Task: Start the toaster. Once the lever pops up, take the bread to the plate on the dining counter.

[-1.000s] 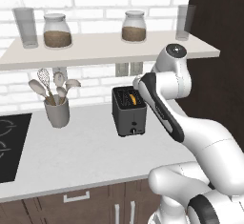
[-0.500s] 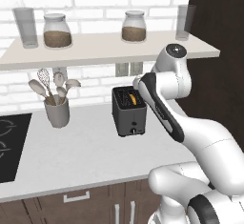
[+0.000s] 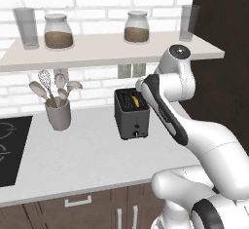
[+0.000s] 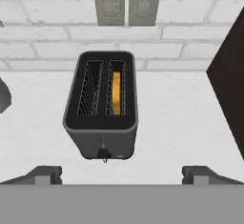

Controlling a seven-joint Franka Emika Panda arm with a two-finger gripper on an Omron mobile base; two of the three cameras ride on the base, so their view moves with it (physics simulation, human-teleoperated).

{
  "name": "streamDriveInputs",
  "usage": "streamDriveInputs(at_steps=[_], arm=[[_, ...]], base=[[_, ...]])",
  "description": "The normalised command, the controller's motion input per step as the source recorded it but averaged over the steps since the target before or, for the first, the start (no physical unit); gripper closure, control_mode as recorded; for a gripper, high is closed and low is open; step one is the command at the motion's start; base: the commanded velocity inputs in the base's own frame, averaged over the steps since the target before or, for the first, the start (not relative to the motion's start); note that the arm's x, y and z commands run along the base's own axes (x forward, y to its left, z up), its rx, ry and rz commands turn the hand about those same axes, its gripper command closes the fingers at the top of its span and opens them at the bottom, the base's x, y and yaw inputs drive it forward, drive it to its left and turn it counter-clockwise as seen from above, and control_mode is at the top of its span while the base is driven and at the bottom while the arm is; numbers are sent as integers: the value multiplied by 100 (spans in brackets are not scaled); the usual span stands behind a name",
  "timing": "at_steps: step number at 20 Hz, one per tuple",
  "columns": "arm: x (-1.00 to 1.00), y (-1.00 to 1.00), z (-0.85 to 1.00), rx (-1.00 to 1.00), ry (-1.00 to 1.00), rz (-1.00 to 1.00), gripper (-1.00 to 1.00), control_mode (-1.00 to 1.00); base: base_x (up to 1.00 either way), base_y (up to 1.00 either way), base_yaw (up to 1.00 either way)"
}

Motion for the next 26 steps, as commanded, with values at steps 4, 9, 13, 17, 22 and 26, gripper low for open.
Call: streamDriveInputs(at_steps=[4,9,13,17,22,26], arm=[[0,0,0,0,0,0,-100,-100],[0,0,0,0,0,0,-100,-100],[0,0,0,0,0,0,-100,-100],[0,0,0,0,0,0,-100,-100],[0,0,0,0,0,0,-100,-100],[0,0,0,0,0,0,-100,-100]], base=[[0,0,0],[0,0,0],[0,0,0],[0,0,0],[0,0,0],[0,0,0]])
